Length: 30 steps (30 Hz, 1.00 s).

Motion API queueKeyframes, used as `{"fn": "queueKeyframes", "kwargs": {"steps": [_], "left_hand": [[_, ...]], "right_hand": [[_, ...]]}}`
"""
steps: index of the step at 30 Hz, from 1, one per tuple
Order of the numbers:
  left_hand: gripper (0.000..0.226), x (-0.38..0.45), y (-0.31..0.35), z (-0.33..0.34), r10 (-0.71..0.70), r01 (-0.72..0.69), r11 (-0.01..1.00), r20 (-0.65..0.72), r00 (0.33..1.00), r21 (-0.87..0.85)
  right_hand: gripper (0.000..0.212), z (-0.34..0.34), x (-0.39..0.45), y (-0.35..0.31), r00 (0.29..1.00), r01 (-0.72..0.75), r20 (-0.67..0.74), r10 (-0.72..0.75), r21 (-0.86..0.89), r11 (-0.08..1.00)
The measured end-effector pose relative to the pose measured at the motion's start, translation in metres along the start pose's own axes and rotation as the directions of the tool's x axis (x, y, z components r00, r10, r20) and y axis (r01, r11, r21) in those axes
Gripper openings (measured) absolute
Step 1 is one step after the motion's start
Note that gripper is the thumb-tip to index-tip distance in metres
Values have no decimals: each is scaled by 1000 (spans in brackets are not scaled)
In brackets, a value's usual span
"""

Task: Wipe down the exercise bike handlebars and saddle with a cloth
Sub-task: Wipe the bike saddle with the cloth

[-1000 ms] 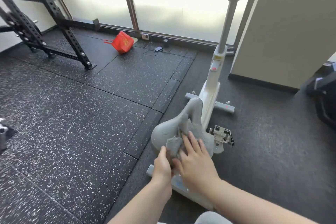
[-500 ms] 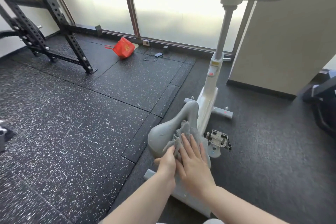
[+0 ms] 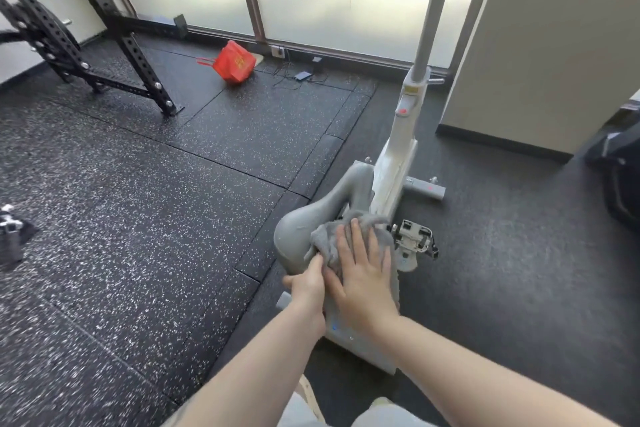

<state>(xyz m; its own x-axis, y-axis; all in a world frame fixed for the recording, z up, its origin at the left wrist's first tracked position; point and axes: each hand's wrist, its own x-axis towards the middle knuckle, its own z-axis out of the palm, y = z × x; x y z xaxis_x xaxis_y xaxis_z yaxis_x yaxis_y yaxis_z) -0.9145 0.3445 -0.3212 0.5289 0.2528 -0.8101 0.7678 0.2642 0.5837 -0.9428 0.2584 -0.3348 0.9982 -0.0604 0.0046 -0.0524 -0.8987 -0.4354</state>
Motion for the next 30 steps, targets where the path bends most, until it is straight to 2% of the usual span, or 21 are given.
{"fn": "queueKeyframes", "kwargs": {"steps": [1,3,5,6,8,10,12,14,15,17,19,21,23,25,28,30], "left_hand": [[78,0,-1,-2,-26,26,1000,31,999,-9],[77,-2,-4,-4,-24,24,1000,77,997,1],[88,-10,-5,-1,-6,0,999,121,993,50],[91,-12,-6,1,0,-9,997,123,992,73],[84,-8,-4,5,-2,-5,998,107,994,59],[81,-1,2,9,-26,27,1000,101,995,-8],[96,-4,11,14,-87,99,994,202,976,-51],[110,-4,12,18,-101,108,993,138,985,-45],[111,-7,13,18,-88,91,995,71,994,-33],[112,-9,12,15,-75,75,997,43,996,-2],[96,-2,7,15,-69,69,997,45,997,19],[102,3,5,14,-82,83,996,55,995,-11],[110,6,7,15,-104,107,994,67,992,-30],[108,0,9,15,-116,116,992,22,993,-38],[103,3,3,19,-72,71,996,-18,997,-53],[107,0,1,23,-58,58,994,-7,998,-89]], "right_hand": [[75,-8,7,13,997,62,38,-64,44,997],[73,-19,17,34,991,117,37,-130,255,960],[68,-17,9,31,1000,26,-11,-23,414,910],[65,-9,2,20,996,-58,-36,80,420,906],[64,10,-11,-9,960,-234,-86,267,281,931],[66,4,7,-18,927,-357,-32,373,227,906],[60,-11,41,0,897,-439,82,435,289,851],[49,-22,64,16,844,-533,217,491,440,722],[47,-21,62,13,823,-556,190,535,462,691],[48,-16,41,-13,800,-550,26,599,432,715],[51,-8,22,-31,793,-511,-105,600,421,749],[49,-12,33,-18,801,-524,-52,597,422,740],[46,-24,51,-2,778,-591,92,622,444,674],[46,-28,55,-3,751,-623,149,644,484,615],[49,-15,34,-31,728,-624,-19,685,395,674],[56,-11,29,-30,781,-567,-80,619,324,758]]}}
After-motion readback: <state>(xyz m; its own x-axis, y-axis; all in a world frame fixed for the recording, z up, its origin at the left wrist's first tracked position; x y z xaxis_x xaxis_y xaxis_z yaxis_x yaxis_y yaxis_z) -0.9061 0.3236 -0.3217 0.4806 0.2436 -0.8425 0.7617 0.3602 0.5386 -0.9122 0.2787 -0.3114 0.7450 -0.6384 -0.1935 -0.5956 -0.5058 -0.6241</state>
